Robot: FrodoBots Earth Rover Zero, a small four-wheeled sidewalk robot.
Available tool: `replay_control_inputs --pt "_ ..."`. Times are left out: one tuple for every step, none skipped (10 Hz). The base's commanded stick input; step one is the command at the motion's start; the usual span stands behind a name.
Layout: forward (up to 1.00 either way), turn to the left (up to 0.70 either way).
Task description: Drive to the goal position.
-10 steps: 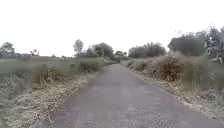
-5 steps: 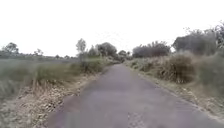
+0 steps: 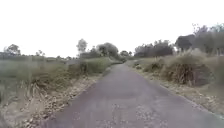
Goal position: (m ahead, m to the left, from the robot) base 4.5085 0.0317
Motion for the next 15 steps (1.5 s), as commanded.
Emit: replay_control_inputs --pt "0.85 0.0" --pt "0.85 0.0" --pt "0.85 0.0" --pt "0.85 0.0" --pt "0.85 0.0" --pt "0.85 -0.09" --pt "0.85 -0.2" --pt "0.85 -0.31" --pt "0.85 0.0" --pt "0.85 0.0" --pt "0.85 0.0" --pt "0.85 0.0" --pt "0.85 0.0" --pt "0.85 0.0" --pt "0.85 0.0"
